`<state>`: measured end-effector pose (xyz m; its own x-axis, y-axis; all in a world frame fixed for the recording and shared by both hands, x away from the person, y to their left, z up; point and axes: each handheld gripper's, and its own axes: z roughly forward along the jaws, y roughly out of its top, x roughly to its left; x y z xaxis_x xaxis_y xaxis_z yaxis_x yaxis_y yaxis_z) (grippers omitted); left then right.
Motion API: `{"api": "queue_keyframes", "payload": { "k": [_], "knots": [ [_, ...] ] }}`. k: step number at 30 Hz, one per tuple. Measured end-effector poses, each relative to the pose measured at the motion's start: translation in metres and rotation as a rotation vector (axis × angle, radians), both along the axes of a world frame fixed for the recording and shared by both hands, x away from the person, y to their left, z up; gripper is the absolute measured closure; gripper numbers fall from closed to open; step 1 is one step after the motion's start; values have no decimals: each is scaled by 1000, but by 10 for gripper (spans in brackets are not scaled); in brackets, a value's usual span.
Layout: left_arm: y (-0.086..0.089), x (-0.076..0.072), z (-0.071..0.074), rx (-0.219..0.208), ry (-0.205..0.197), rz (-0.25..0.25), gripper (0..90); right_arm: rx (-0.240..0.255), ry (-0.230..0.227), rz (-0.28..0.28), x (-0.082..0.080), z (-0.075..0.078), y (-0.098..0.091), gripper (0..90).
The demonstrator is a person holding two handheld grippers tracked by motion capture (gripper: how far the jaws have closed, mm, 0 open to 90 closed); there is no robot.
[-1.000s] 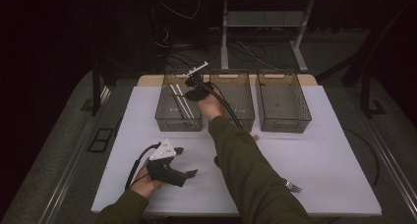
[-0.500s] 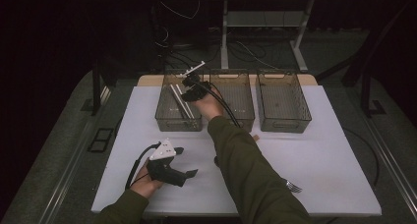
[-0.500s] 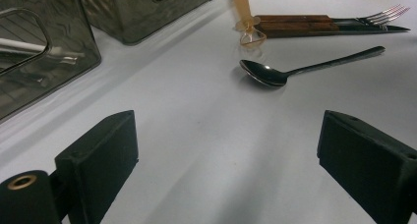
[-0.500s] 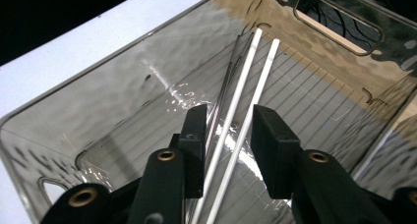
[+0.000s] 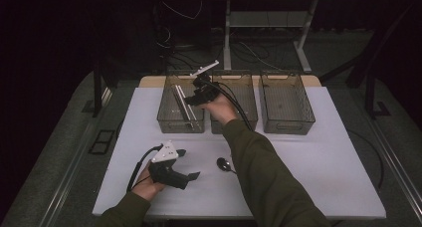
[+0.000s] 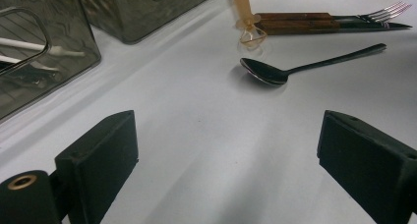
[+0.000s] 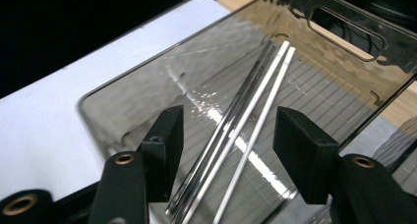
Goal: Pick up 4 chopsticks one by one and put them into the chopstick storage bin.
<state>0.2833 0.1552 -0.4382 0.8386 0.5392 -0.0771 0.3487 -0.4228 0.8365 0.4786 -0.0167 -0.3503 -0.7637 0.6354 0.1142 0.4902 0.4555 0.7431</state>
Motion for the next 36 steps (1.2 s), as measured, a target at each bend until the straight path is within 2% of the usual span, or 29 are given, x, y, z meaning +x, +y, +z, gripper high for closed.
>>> {"api": "queue_keyframes", "payload": {
  "k": [8, 11, 15, 24, 29, 36],
  "knots": [
    [-1, -1, -1, -11, 6, 12, 70, 48, -20, 30, -20, 7, -27, 424],
    [0, -1, -1, 12, 6, 5, 70, 51, -24, 43, -27, 10, -39, 421],
    [0, 0, -1, 11, 8, 6, 70, 65, -29, 50, -36, 13, -57, 421],
    [0, 0, -2, 14, 14, 12, 70, 56, -41, 74, -61, 10, -93, 413],
    [0, 0, -3, 17, 13, 14, 70, 71, -58, 65, -74, 9, -114, 413],
    [0, 0, -3, 23, 15, 19, 70, 83, -53, 65, -90, 4, -142, 412]
  ]
}}
